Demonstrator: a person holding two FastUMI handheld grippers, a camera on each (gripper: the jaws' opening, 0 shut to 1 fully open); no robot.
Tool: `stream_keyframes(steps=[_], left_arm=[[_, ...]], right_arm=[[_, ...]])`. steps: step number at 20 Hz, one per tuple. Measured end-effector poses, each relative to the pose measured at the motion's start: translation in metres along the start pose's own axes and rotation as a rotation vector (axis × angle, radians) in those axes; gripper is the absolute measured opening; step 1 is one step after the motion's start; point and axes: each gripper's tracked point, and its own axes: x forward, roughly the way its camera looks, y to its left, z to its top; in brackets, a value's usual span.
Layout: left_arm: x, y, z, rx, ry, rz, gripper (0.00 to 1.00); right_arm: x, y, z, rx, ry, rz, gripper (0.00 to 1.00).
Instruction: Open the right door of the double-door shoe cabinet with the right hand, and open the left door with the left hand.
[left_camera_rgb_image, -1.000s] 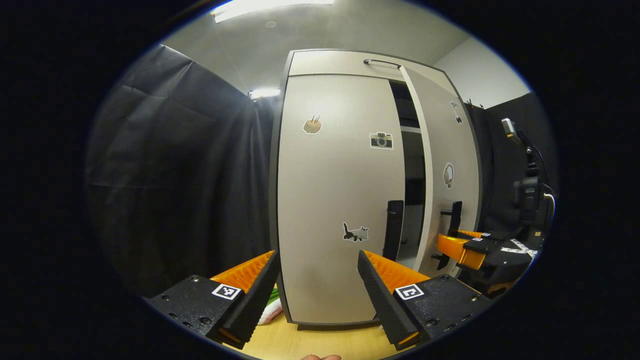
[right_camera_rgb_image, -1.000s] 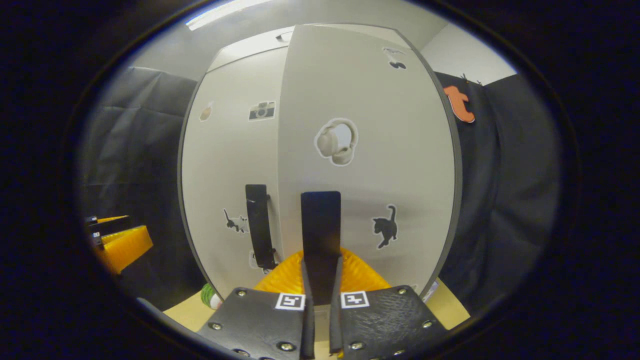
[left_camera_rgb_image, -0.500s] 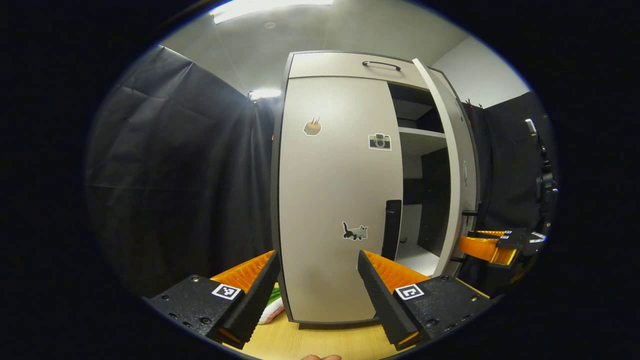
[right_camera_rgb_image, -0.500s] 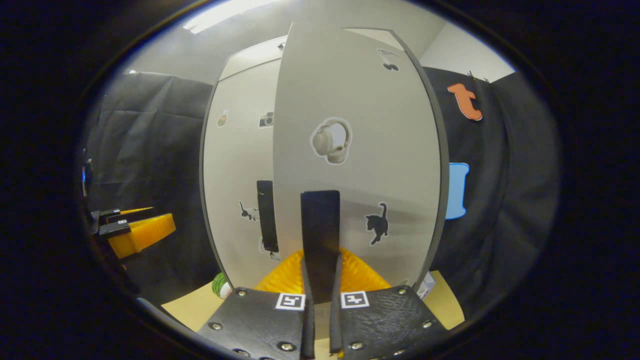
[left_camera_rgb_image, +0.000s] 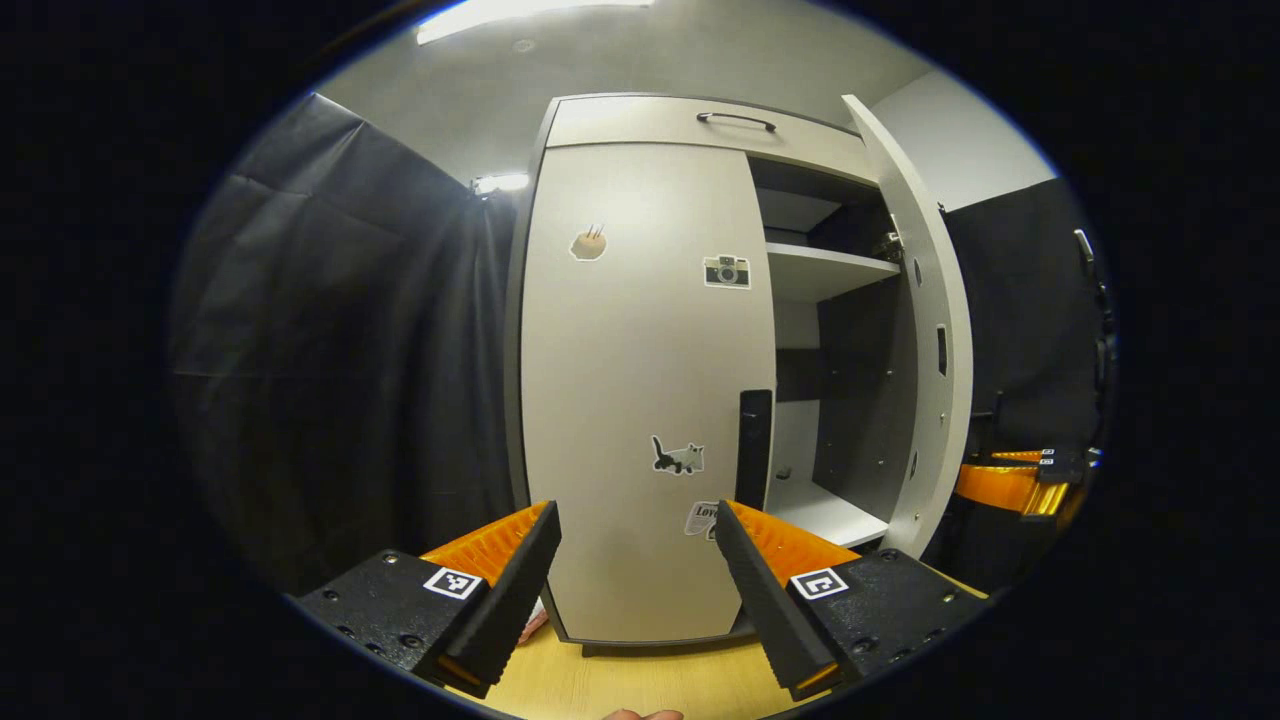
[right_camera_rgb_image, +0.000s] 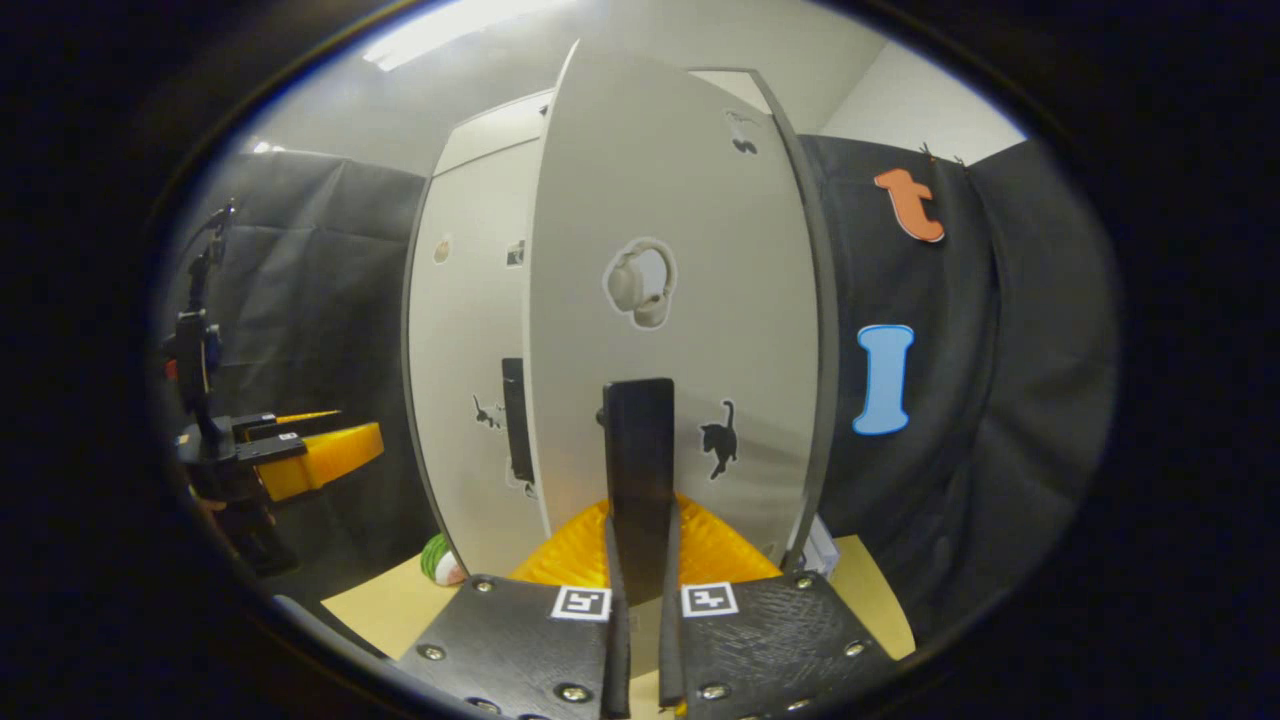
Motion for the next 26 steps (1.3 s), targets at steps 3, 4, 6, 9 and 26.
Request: stream_keyframes(steps=[3, 4, 6, 9, 26], left_arm=[[0.001, -0.010, -0.002, 0.001, 0.006, -0.031, 0.96], [0.001, -0.012, -0.002, 0.004, 0.006, -0.038, 0.96], [0.002, -0.016, -0.002, 0.013, 0.004, -0.051, 0.96], [0.003, -0.024, -0.002, 0.013, 0.004, -0.074, 0.96], [0.001, -0.056, -0.007, 0.011, 0.014, -0.152, 0.96]], right_arm=[[-0.005, -0.005, 0.000, 0.003, -0.004, -0.031, 0.11], [-0.007, -0.008, 0.000, 0.006, -0.005, -0.044, 0.11], [-0.012, -0.016, 0.000, 0.014, -0.009, -0.075, 0.11], [-0.017, -0.024, 0.000, 0.019, -0.014, -0.121, 0.11], [-0.048, -0.090, -0.004, 0.047, -0.033, -0.336, 0.10]])
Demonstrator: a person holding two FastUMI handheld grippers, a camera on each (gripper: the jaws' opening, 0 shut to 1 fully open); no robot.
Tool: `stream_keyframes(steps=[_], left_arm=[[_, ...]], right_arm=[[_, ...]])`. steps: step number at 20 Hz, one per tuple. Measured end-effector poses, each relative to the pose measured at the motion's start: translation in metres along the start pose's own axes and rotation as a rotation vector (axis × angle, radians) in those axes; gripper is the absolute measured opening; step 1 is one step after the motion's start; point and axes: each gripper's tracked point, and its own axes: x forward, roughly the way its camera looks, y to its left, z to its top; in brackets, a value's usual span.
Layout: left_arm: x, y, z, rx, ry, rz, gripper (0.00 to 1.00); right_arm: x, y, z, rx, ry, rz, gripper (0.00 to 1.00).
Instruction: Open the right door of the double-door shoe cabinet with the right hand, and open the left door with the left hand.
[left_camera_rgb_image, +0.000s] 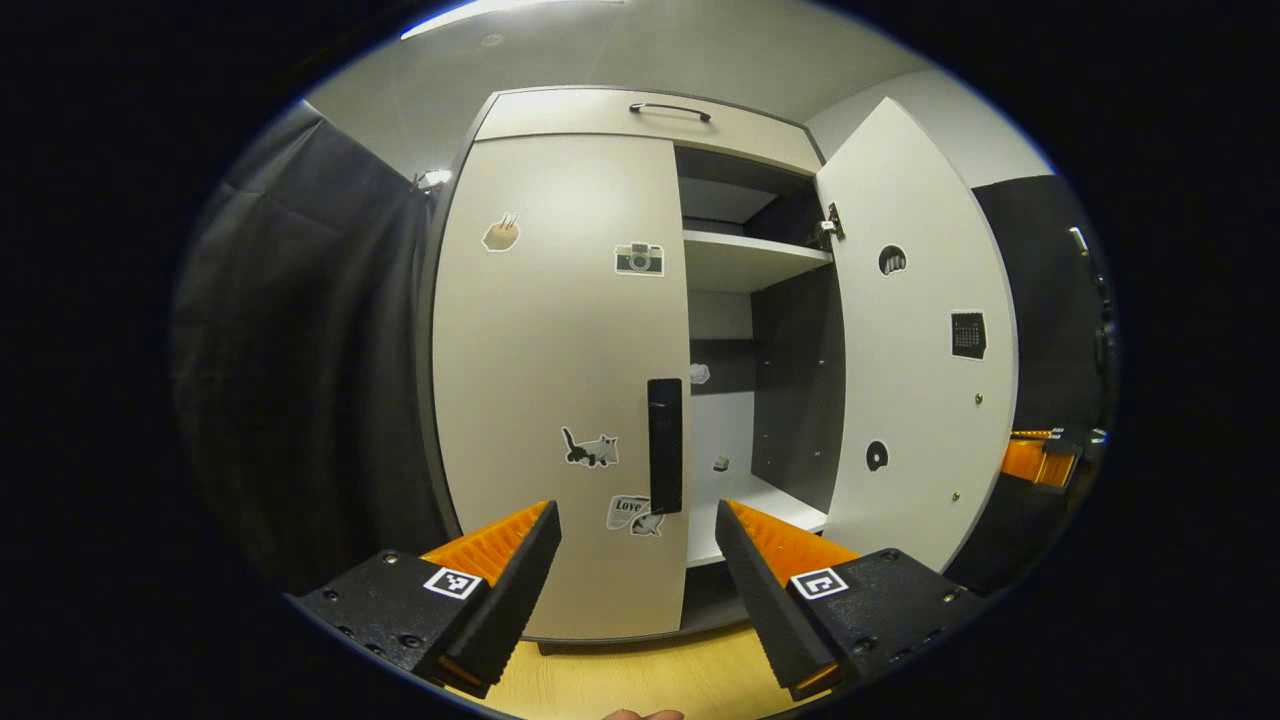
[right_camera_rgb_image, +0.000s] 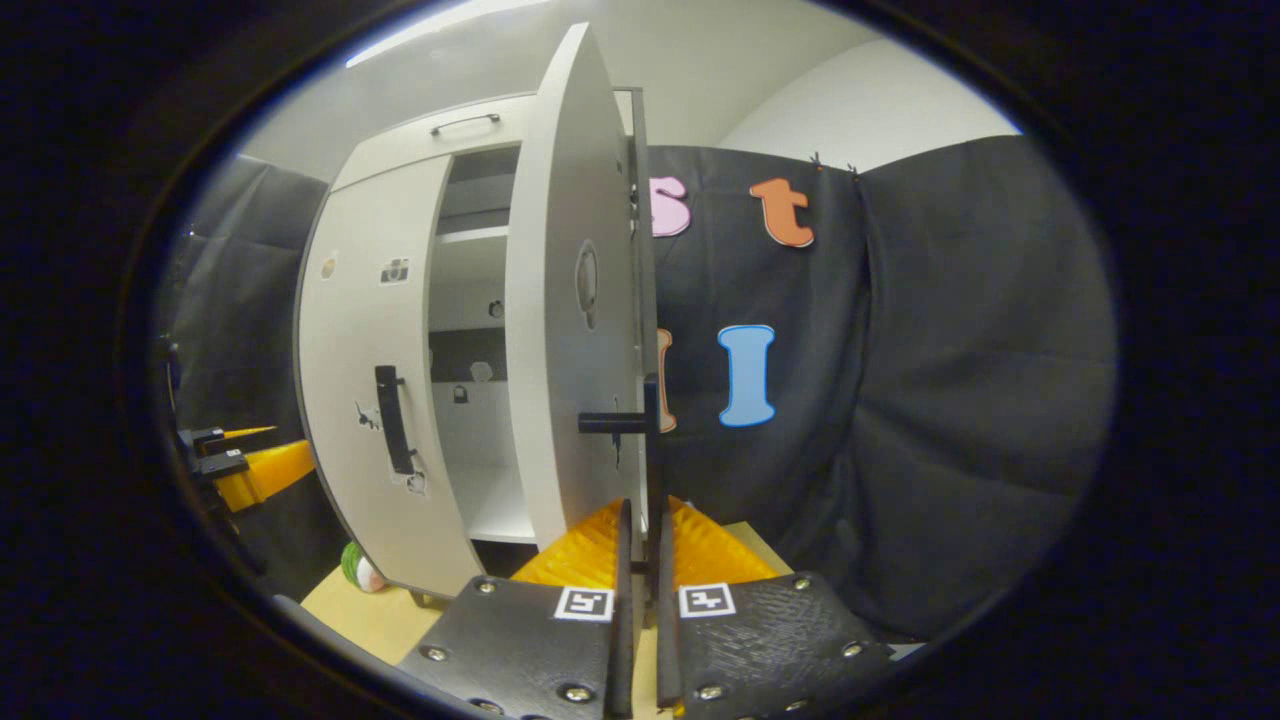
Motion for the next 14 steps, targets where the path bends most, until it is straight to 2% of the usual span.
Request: stream_keyframes(steps=[2, 3, 8, 14], left_arm=[[0.001, -0.002, 0.000, -0.002, 0.000, -0.003, 0.94], [0.003, -0.003, 0.001, -0.002, -0.003, -0.003, 0.96], [0.016, -0.006, 0.005, -0.004, -0.014, 0.003, 0.96], [0.046, -0.013, 0.009, 0.000, -0.025, 0.006, 0.96]], right_arm=[[-0.001, -0.005, 0.000, 0.018, -0.005, -0.008, 0.08], [0.000, -0.008, 0.000, 0.027, -0.006, -0.012, 0.08], [-0.003, -0.019, 0.002, 0.022, -0.016, -0.033, 0.09], [-0.009, -0.053, 0.005, 0.008, -0.024, -0.116, 0.08]])
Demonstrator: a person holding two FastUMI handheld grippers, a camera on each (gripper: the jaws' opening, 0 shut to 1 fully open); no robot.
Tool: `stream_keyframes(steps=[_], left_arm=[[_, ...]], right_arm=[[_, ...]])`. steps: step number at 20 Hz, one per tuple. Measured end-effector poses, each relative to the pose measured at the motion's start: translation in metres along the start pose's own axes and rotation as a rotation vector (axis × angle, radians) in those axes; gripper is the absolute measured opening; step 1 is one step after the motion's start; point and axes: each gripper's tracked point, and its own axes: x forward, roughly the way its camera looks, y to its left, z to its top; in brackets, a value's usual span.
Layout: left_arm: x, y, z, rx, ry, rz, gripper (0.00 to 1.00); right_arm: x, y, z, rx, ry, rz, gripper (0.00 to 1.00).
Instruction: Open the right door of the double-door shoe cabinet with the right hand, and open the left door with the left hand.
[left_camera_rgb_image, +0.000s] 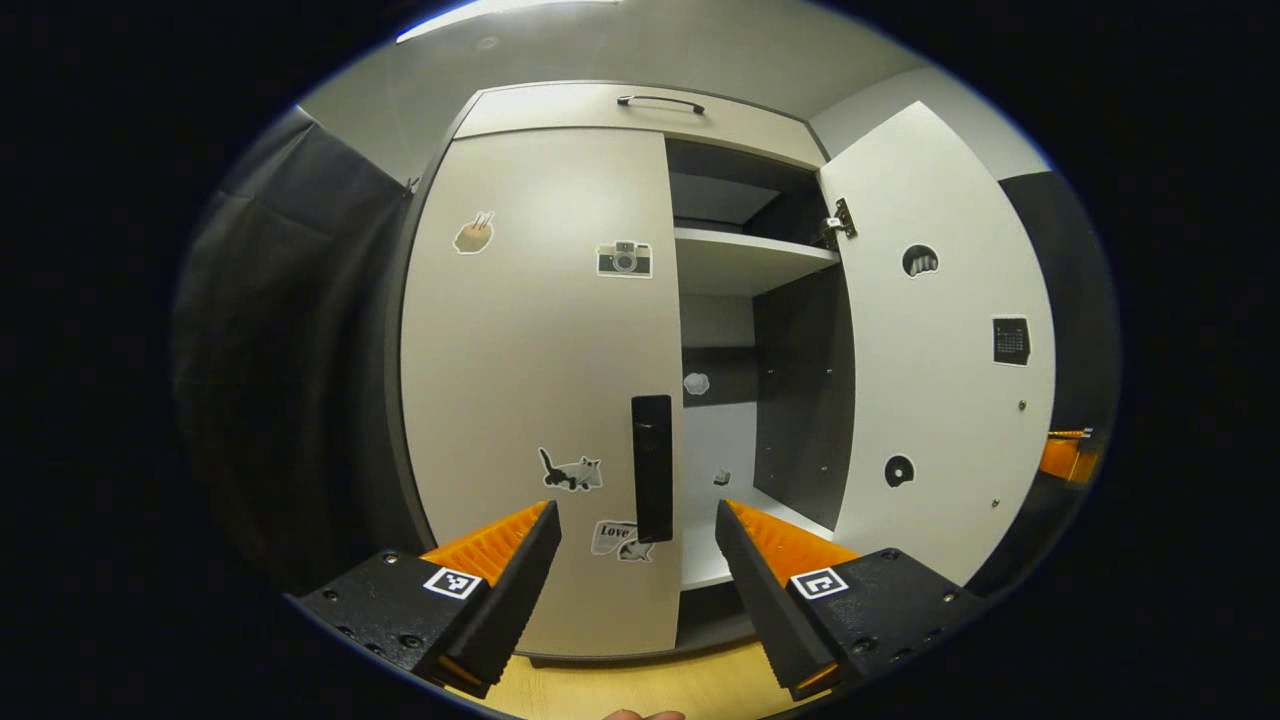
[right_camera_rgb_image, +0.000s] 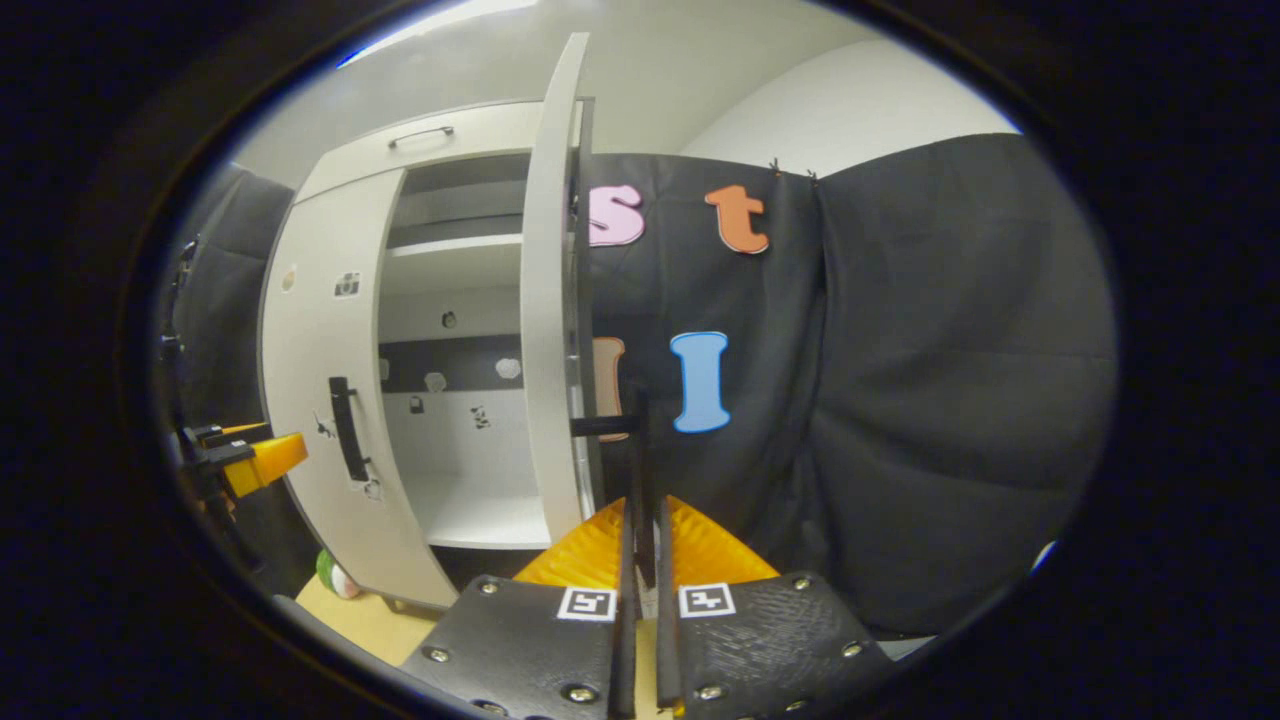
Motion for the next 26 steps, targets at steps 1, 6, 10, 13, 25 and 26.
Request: stream_keyframes(steps=[1, 6, 10, 13, 25, 26], left_arm=[[0.005, -0.002, 0.000, -0.003, -0.001, -0.004, 0.96], [0.033, -0.007, -0.002, 0.008, 0.004, 0.004, 0.96], [0.057, -0.010, -0.006, -0.004, 0.018, 0.017, 0.95], [0.071, -0.009, -0.012, 0.003, 0.036, 0.036, 0.87], [0.094, 0.000, -0.020, -0.015, 0.046, 0.108, 0.36], [0.095, 0.000, -0.021, -0.010, 0.048, 0.109, 0.36]], right_arm=[[-0.002, -0.001, 0.000, 0.014, 0.001, 0.010, 0.08], [-0.001, -0.005, -0.001, 0.039, 0.003, 0.007, 0.08], [-0.005, -0.023, 0.001, 0.027, 0.000, -0.019, 0.08], [-0.006, -0.035, 0.002, 0.023, -0.002, -0.045, 0.09], [-0.017, -0.069, -0.012, 0.039, 0.038, -0.119, 0.08], [-0.017, -0.069, -0.013, 0.040, 0.041, -0.116, 0.08]])
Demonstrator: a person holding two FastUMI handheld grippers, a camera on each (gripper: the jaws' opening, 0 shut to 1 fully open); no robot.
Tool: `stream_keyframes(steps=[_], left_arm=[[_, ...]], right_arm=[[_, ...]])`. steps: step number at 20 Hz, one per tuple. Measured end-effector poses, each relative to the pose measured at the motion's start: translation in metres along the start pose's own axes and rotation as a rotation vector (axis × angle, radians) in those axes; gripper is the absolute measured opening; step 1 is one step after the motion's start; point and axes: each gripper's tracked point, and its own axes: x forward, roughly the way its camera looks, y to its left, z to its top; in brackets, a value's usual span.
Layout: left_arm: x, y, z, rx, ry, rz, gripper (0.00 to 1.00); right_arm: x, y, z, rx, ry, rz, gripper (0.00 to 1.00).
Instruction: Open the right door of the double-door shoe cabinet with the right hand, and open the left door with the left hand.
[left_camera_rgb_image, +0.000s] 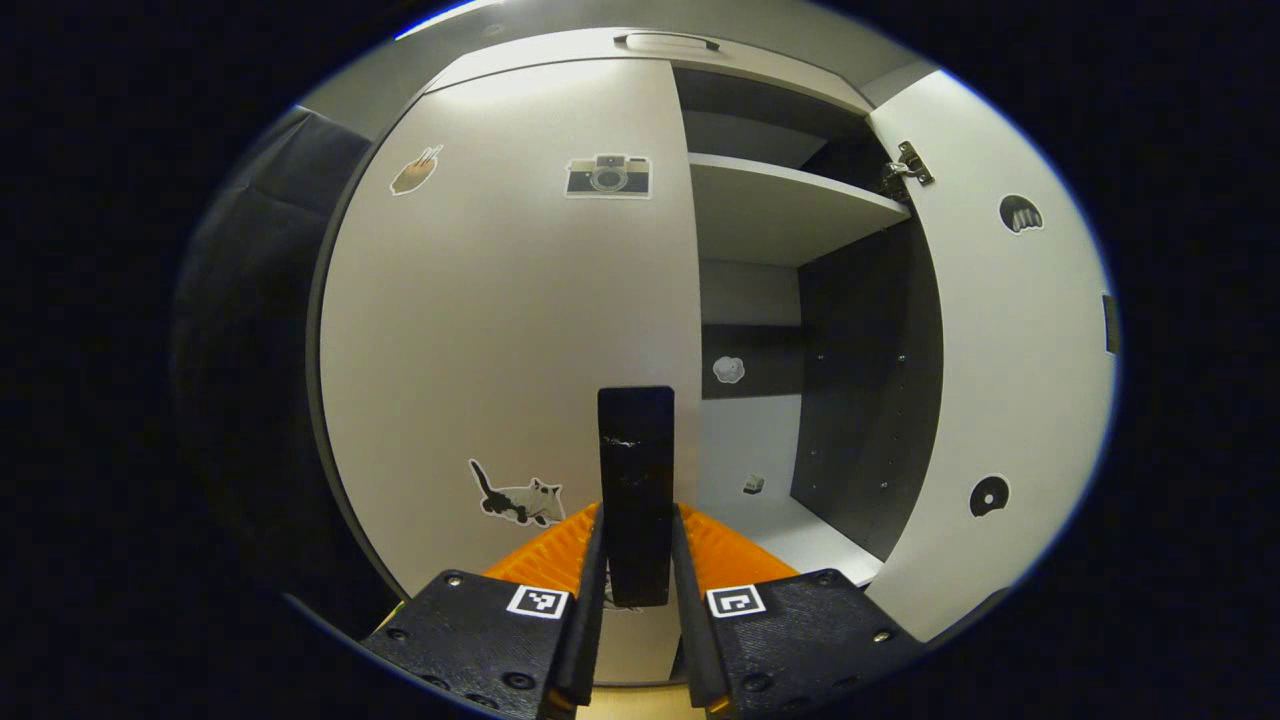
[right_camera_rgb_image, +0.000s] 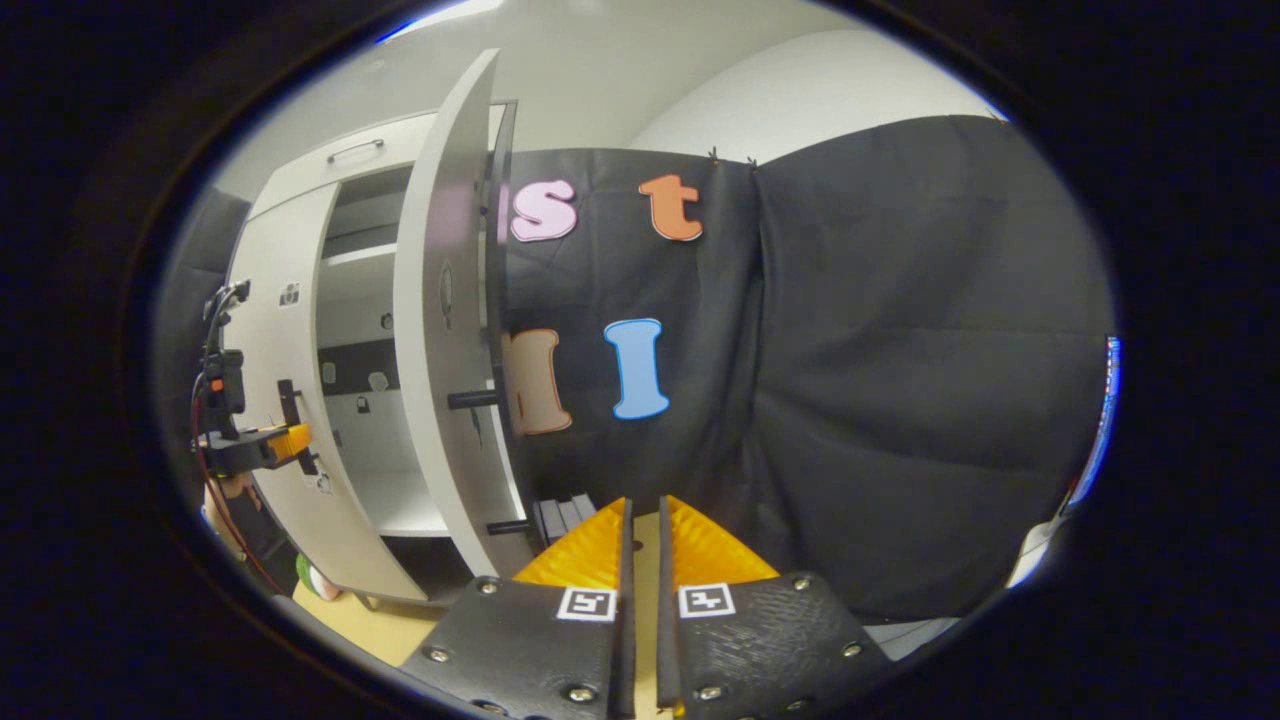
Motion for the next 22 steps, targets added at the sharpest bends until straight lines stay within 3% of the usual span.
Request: stream_keyframes(steps=[5, 11, 22], left_arm=[[0.000, 0.001, -0.001, 0.011, 0.005, 0.001, 0.34], [-0.002, 0.001, -0.001, 0.030, 0.015, -0.016, 0.23], [-0.021, 0.001, -0.003, 0.011, 0.011, -0.089, 0.19]], right_arm=[[-0.002, 0.007, -0.004, -0.008, 0.014, 0.019, 0.08], [-0.010, 0.013, -0.006, -0.013, 0.031, 0.040, 0.08], [-0.029, 0.017, -0.005, 0.007, 0.038, 0.044, 0.08]])
